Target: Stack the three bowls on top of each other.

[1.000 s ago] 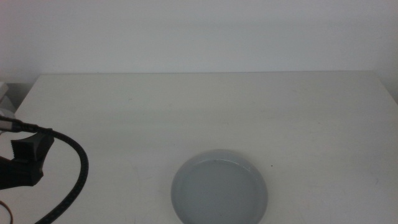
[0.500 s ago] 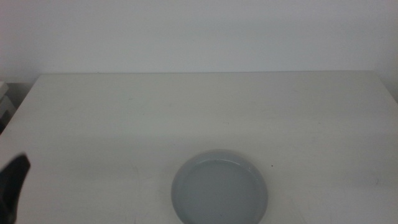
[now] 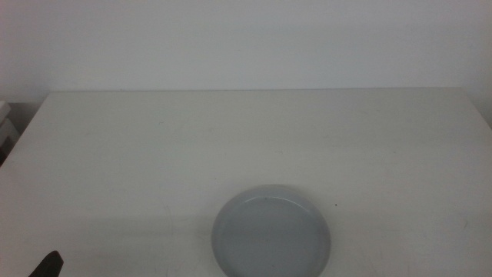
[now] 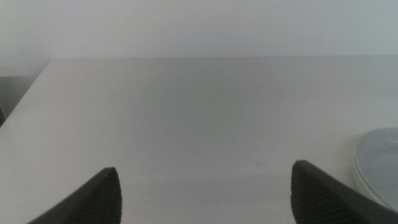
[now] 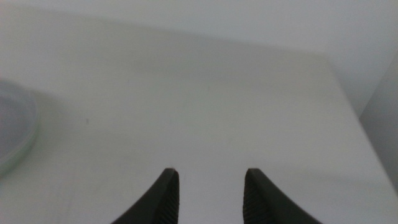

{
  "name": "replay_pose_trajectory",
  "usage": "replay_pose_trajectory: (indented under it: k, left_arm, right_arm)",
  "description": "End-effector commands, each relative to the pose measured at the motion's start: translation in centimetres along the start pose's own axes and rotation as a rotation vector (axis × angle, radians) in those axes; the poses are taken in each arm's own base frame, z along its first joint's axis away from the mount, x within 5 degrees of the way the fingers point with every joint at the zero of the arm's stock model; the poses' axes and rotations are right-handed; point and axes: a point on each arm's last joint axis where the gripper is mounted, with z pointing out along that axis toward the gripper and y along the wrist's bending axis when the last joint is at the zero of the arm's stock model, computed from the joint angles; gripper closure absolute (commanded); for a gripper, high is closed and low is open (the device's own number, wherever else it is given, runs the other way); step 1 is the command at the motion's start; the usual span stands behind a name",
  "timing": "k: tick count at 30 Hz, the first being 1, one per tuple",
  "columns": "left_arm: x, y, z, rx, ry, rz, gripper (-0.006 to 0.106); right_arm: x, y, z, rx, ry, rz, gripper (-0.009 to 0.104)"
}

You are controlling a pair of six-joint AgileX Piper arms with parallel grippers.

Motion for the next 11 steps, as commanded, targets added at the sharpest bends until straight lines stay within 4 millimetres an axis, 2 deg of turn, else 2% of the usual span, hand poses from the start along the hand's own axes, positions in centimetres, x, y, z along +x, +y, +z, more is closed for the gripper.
replay_pose_trajectory:
  k: [1, 5, 11]
  left_arm:
    - [-0.9, -0.1, -0.1, 0.016, -0.095, -0.019, 0.004]
    - [-0.6, -0.1, -0.1, 0.01, -0.06, -0.019, 0.004]
    - [-0.4, -0.1, -0.1, 0.006, -0.04, -0.018, 0.004]
  right_arm:
    - [-0.7, -0.2, -0.2, 0.028, -0.099, -0.018, 0.066]
    - [0.5, -0.1, 0.3, 0.024, -0.061, -0.017, 0.066]
    - [0.6, -0.1, 0.3, 0.023, -0.057, -0.017, 0.066]
